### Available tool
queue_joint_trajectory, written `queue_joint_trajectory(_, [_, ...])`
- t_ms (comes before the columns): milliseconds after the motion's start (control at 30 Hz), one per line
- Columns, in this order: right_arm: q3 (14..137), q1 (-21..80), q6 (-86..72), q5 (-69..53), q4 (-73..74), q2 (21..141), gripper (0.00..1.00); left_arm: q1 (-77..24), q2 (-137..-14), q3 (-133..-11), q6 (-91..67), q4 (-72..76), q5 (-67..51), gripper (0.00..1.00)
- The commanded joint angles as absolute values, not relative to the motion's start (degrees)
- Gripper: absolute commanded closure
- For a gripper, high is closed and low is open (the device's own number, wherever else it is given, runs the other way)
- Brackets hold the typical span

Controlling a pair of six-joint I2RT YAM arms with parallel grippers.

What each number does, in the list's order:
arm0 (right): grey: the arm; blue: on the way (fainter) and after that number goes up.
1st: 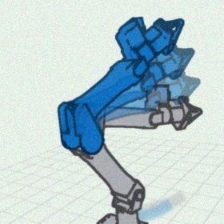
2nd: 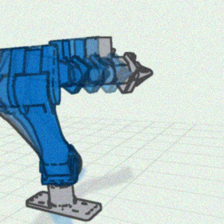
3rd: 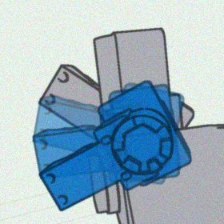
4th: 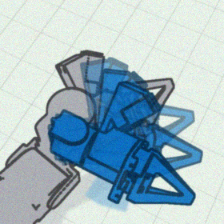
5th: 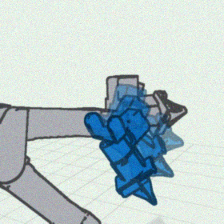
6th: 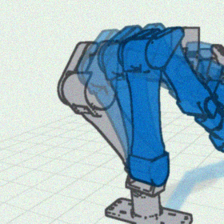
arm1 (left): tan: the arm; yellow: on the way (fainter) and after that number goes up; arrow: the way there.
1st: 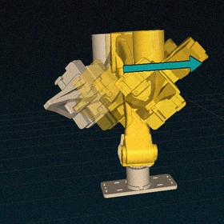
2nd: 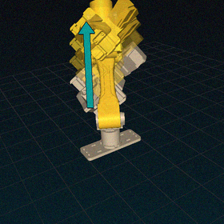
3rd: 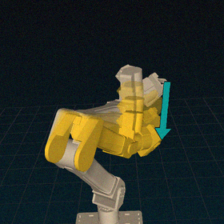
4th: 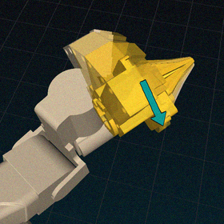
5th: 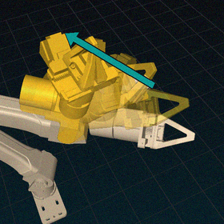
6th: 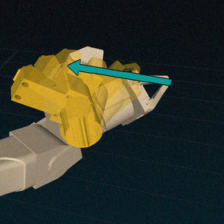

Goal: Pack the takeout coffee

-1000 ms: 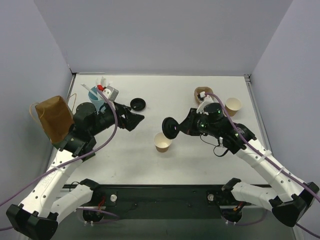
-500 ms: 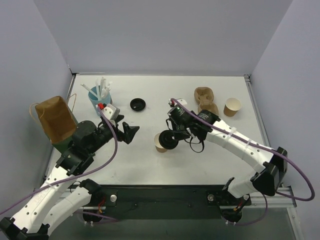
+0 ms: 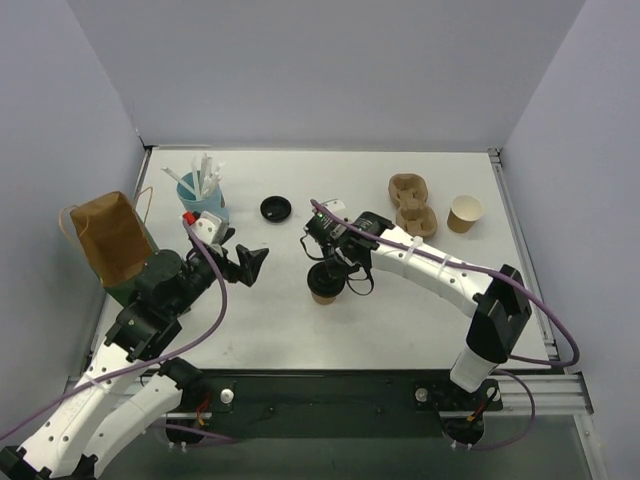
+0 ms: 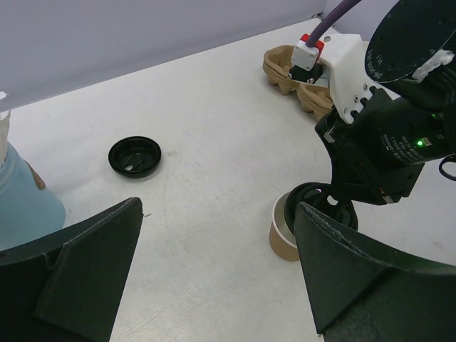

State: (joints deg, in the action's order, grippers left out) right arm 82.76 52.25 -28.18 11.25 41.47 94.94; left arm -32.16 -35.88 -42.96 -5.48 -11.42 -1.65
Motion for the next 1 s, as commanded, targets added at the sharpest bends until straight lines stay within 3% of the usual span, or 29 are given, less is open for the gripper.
queue_joint_trajectory(0, [85.60, 52.91, -27.16, 14.59, 44.21, 96.41, 1.00, -32.34, -35.60, -43.15, -4.57, -9.76, -0.44, 0.03])
queue_joint_trajectory(967, [86.48, 54.67, -28.21, 17.23, 45.09, 100.81, 1.00, -32.34, -34.63, -43.07, -4.22, -9.84, -0.44, 0.03])
